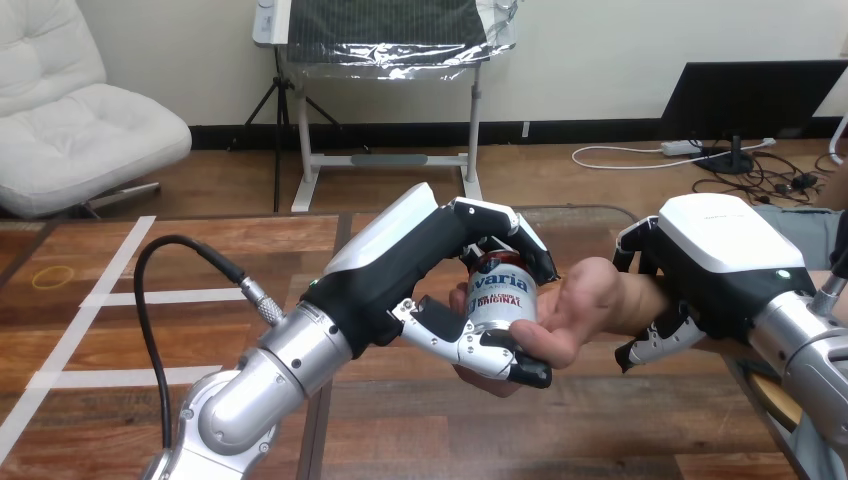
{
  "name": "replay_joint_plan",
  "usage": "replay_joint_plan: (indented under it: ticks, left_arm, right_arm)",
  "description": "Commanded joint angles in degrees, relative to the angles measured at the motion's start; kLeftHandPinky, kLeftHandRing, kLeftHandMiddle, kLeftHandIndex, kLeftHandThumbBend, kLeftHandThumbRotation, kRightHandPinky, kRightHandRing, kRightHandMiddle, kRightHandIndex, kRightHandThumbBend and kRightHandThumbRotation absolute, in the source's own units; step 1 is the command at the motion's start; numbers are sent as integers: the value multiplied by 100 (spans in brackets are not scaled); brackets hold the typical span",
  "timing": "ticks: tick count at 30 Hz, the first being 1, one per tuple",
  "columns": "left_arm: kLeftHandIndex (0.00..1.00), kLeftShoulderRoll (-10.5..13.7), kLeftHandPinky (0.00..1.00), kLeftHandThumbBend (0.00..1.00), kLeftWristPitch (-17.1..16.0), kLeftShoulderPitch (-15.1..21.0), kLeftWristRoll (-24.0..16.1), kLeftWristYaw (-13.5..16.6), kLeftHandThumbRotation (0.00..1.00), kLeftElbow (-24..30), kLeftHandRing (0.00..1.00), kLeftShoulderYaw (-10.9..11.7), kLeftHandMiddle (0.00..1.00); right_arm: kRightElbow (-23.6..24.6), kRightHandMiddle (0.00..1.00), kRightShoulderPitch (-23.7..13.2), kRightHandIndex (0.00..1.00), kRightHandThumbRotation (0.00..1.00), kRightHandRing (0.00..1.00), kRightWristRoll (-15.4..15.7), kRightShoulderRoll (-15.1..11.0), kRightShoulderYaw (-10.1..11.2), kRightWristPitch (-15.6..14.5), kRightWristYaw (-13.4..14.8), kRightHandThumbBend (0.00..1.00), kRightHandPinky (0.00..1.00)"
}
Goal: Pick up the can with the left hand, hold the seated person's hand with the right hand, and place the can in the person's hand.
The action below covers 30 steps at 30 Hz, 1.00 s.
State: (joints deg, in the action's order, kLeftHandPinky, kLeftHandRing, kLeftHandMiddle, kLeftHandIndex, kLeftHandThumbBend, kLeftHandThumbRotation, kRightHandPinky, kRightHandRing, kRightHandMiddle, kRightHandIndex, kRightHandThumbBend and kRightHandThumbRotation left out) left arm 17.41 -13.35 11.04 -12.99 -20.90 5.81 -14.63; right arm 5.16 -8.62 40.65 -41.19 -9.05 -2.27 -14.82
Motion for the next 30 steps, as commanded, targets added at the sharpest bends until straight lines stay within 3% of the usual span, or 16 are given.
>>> replay_joint_plan:
  ticks: [1, 30]
  left_arm:
    - [52, -2, 35, 67, -5, 333, -105, 116, 0, -130, 39, 102, 47]
    - [52, 22, 34, 69, -48, 365, -99, 52, 0, -165, 39, 134, 46]
  right_arm:
    - [-78, 42, -331, 50, 0, 31, 44, -77, 330, -231, 87, 80, 23]
    - [-172, 41, -322, 49, 0, 31, 62, -89, 297, -127, 167, 81, 24]
